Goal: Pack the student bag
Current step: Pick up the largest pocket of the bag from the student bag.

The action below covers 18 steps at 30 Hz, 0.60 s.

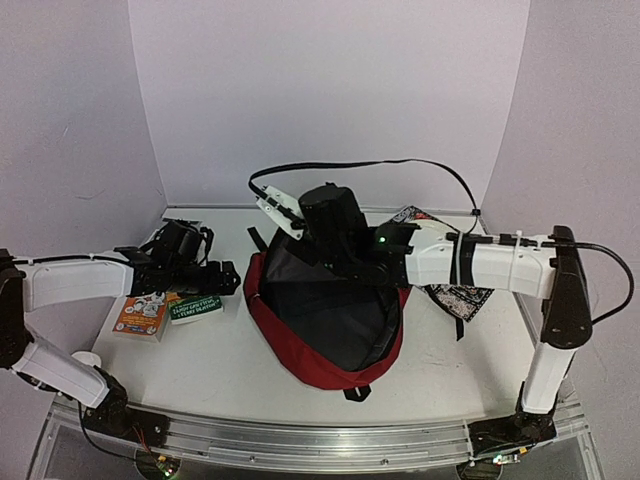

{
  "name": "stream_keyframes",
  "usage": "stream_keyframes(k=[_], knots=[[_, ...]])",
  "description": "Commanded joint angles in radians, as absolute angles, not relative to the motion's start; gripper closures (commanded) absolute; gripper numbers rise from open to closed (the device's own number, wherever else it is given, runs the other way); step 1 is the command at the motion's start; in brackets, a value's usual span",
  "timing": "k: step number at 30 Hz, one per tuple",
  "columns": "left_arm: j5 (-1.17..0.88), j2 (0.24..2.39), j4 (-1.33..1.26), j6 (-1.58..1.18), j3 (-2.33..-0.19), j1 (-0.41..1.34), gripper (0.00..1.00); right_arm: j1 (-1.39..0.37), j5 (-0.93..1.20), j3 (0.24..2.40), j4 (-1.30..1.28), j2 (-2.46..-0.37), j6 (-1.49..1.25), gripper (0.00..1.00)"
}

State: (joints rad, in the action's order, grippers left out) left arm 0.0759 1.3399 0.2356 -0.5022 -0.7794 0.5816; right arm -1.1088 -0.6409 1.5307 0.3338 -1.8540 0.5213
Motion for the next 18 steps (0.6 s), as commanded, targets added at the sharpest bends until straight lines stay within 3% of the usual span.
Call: stream_keyframes(k=[1, 11, 18], knots=[[0.075, 1.262, 0.24, -0.548, -0.751, 0.576, 0.07, -1.074, -0.641, 1.79, 0.144, -1.98, 0.401, 1.0], [-0.189, 1.274, 0.169, -0.632, -0.704, 0.569, 0.06, -0.974, -0.447, 1.842, -0.015, -2.103, 0.157, 0.98], [-0.194, 1.405, 0.103, -0.673, -0.734, 0.697, 0.05, -0.88, -0.381, 1.799, -0.026, -2.144, 0.043, 0.9]])
